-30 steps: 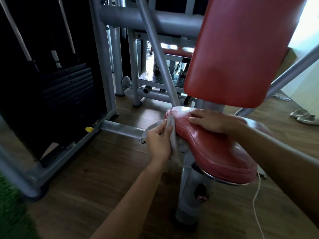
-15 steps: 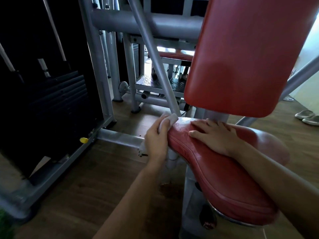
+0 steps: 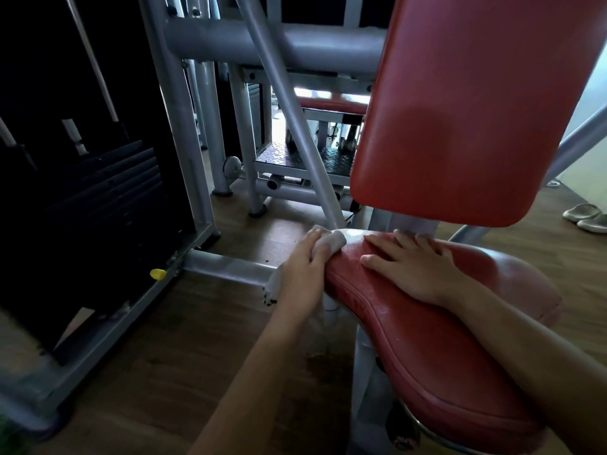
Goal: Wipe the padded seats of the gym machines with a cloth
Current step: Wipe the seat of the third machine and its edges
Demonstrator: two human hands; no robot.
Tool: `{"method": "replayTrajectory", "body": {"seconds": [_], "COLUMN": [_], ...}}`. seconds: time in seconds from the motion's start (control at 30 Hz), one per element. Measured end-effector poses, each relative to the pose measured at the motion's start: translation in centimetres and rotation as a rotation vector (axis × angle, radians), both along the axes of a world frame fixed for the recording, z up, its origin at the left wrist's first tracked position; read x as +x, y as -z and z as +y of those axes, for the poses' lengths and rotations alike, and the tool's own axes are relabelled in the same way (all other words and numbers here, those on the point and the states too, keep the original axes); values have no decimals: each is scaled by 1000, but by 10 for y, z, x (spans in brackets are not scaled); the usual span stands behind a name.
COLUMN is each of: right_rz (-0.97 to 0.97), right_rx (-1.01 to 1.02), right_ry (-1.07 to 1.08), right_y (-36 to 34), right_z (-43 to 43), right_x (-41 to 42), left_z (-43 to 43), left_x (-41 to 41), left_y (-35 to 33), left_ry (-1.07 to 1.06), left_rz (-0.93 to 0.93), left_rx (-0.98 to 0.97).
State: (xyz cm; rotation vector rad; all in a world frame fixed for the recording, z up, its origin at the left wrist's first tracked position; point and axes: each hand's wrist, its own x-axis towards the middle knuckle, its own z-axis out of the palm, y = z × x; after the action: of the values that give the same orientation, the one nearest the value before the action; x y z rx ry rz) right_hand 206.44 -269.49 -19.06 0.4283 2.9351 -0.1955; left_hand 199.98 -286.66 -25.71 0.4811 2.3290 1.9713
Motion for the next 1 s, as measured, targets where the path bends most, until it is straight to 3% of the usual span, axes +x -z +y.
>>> {"method": "replayTrajectory", "body": {"seconds": [0.1, 0.2, 0.4, 0.5, 0.67, 0.87, 1.0], "right_rz": [-12, -16, -3, -3, -7, -10, -9], "right_rx": [14, 8, 4, 1, -6, -19, -17], "right_ry": [8, 20, 36, 39, 50, 58, 59], "right_y": [-1, -2, 1, 1, -3, -4, -4], "right_z": [-1, -1, 0, 0, -2, -4, -3], "right_x": [0, -1, -3, -4, -2, -1, -1], "left_z": [11, 13, 1, 13, 22, -3, 3], "left_x": [-45, -56, -3, -22, -67, 1, -7], "left_y": [-15, -24, 4, 5, -16, 0, -5], "left_ry": [99, 230, 41, 39, 178, 87, 86], "left_rz": [-167, -365, -93, 56, -181, 33, 91], "left_rx": [-86, 26, -15, -92, -141, -146, -143]}}
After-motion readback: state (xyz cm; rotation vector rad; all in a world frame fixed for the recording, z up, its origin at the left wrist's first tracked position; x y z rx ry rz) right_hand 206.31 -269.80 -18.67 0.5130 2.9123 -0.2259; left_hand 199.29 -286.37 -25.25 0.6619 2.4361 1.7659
